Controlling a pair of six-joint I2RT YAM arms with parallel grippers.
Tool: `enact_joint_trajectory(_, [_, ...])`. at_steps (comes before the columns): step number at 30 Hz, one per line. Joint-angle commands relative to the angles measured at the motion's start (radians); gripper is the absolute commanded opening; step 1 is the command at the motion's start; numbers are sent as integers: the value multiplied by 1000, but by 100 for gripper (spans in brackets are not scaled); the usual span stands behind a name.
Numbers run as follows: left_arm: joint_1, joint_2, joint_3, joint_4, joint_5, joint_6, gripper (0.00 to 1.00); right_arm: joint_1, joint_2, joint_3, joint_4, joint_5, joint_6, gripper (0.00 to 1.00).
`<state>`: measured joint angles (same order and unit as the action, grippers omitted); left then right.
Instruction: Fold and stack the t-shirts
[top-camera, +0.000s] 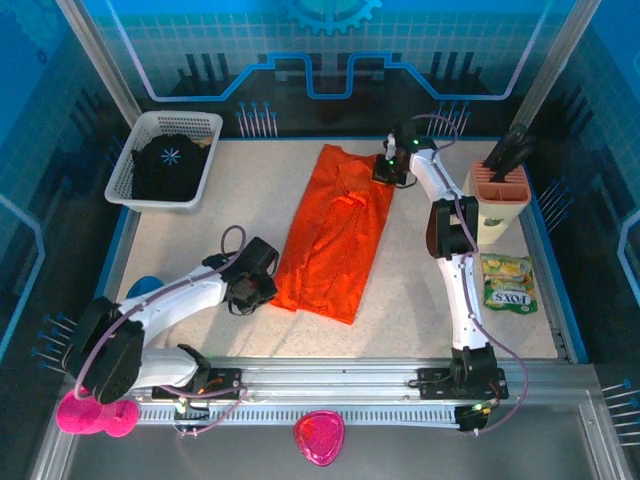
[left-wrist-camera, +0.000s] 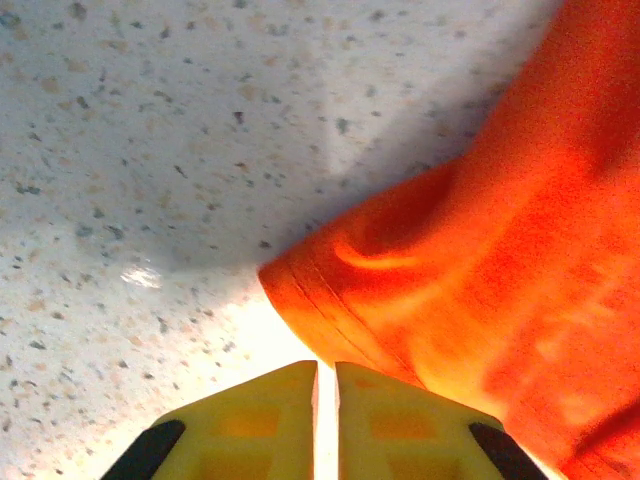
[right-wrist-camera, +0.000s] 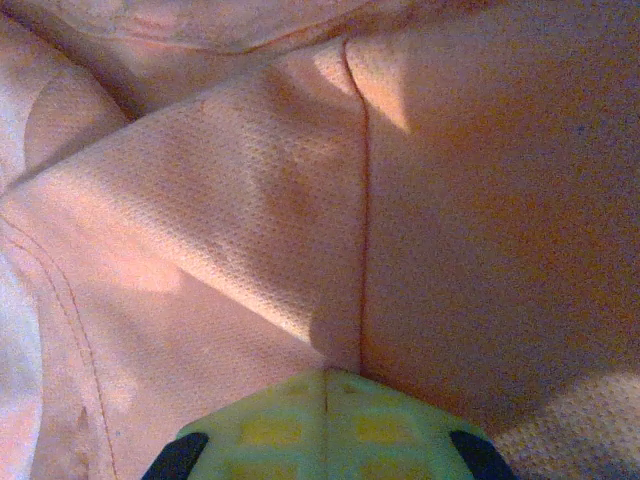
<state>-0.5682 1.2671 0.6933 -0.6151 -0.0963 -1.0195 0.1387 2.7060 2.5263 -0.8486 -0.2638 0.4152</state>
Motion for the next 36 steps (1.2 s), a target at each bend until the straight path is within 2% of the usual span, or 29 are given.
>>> enact_joint_trajectory(1, [-13,-53,40,-38,-7,-32,16,-19,-37,8,-26,-91,-72,0])
enact_joint_trajectory(5, [-12,-36,115,-75,-33,28,19,-7,-218,-149,48,-125,-97,0])
enact_joint_trajectory(10, [-6,76,178,-35,-49,86,19,22,-504,-451,148,-65,-82,1])
enact_joint_trajectory(15, [34,253,217,79,7,128,15,57,-747,-849,281,-33,75,0])
enact_joint_trajectory(18, [36,346,248,118,41,147,12,82,-828,-1053,383,-46,172,0])
enact_joint_trajectory(21, [29,405,246,162,84,144,11,109,-853,-1196,490,-68,248,0])
enact_joint_trajectory(25, [7,427,207,180,96,121,10,136,-805,-1277,577,-43,283,0])
enact_joint_trajectory(31, [-54,393,80,225,119,11,10,129,-645,-1190,543,0,248,0])
enact_joint_trajectory(36, [-120,354,-4,274,133,-98,12,116,-586,-1132,482,32,193,0])
